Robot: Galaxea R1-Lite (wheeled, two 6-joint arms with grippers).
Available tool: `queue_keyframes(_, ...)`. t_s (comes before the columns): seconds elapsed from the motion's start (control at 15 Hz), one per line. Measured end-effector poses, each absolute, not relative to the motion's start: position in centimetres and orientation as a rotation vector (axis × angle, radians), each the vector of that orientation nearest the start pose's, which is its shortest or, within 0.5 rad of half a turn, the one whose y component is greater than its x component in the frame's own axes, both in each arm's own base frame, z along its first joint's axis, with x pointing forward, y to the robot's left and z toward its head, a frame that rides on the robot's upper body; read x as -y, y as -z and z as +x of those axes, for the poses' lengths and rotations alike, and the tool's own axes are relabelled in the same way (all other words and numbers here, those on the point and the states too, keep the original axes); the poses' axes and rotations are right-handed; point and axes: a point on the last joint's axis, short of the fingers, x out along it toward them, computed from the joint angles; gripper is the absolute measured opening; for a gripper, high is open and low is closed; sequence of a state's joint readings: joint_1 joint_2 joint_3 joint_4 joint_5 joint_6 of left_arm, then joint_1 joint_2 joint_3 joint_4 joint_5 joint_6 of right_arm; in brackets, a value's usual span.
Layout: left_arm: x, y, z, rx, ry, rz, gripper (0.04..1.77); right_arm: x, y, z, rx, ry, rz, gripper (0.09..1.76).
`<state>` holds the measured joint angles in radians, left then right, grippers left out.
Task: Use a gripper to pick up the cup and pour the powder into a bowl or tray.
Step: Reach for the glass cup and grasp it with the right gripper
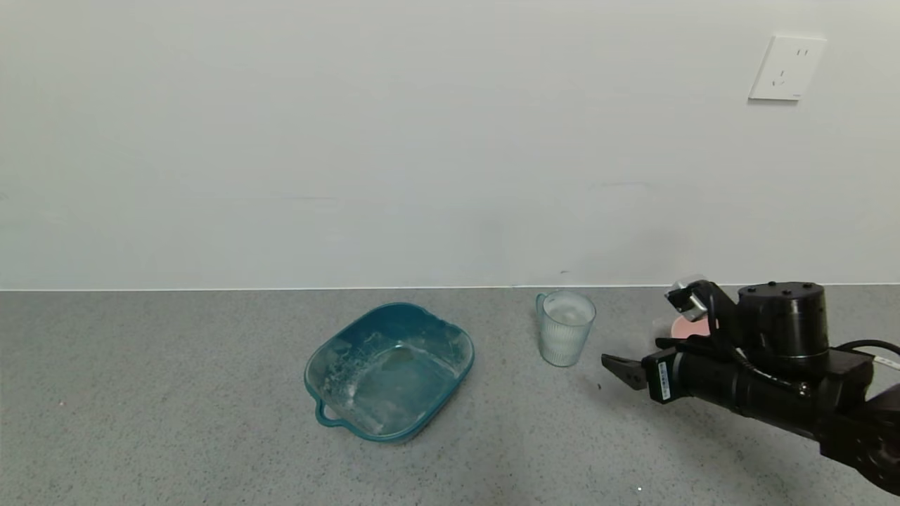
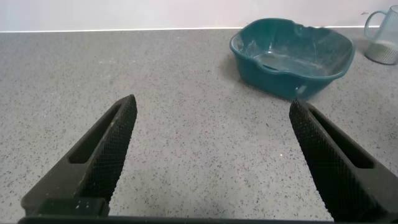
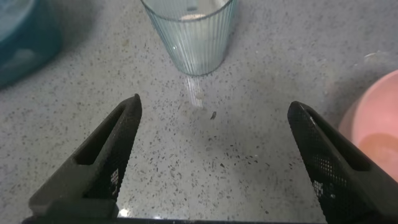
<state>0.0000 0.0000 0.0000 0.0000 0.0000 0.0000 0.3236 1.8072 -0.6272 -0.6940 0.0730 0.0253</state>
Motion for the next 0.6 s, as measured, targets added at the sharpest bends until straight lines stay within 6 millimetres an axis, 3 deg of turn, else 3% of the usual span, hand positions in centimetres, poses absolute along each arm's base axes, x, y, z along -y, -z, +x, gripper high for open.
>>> queue_keyframes(0.6,0.0,-7.5,-2.3,0.0,0.0,0.0,1.76,-11.1,-6.3,32.7,-0.475,-0.456,-0.055,1.71)
